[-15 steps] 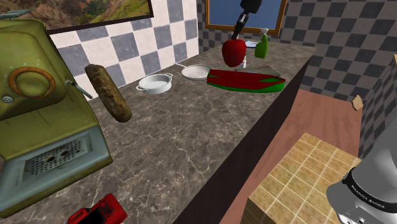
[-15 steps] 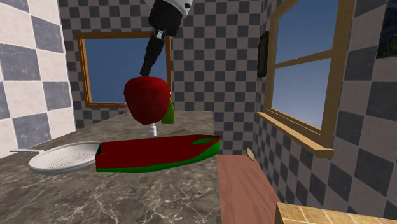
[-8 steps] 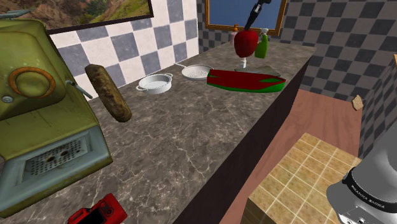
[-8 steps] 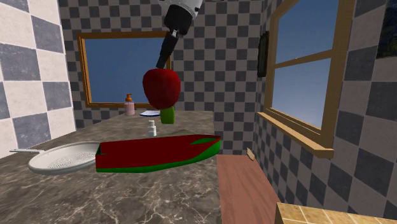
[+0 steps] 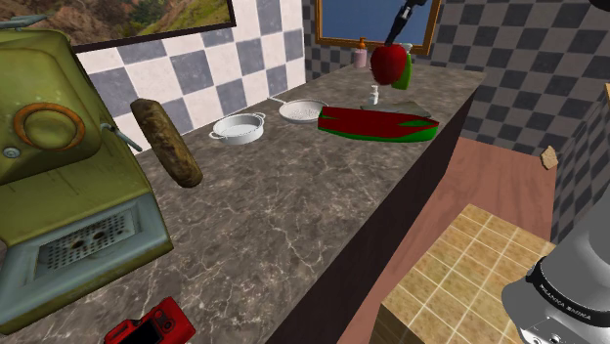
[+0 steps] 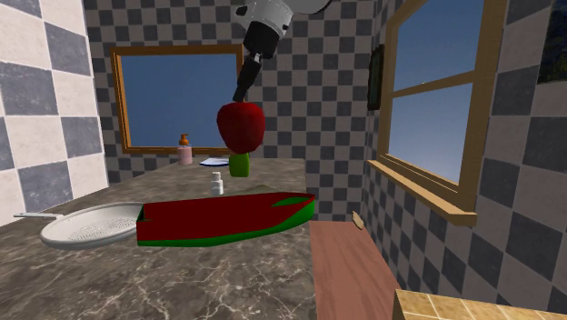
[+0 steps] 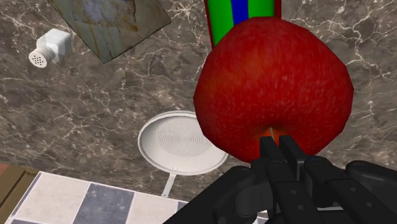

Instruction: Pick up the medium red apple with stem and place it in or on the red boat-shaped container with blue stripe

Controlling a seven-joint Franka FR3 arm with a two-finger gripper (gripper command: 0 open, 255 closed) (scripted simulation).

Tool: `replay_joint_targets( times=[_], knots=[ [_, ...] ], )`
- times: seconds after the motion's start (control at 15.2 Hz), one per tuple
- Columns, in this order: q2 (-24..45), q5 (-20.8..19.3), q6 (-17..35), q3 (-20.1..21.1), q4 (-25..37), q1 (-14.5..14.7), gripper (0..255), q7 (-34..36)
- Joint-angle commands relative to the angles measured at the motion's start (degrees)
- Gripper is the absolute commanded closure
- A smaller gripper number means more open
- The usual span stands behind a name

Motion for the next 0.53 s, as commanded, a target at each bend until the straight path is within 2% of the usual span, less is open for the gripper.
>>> replay_joint_targets(
  times=[0.0,0.46],
  knots=[
    [-0.28,0.04,1.46,0.06,-1.76,0.15,255,-0.48],
    [-0.93,0.43,6.74,0.31,-7.86,0.64,255,-2.16]
  ],
)
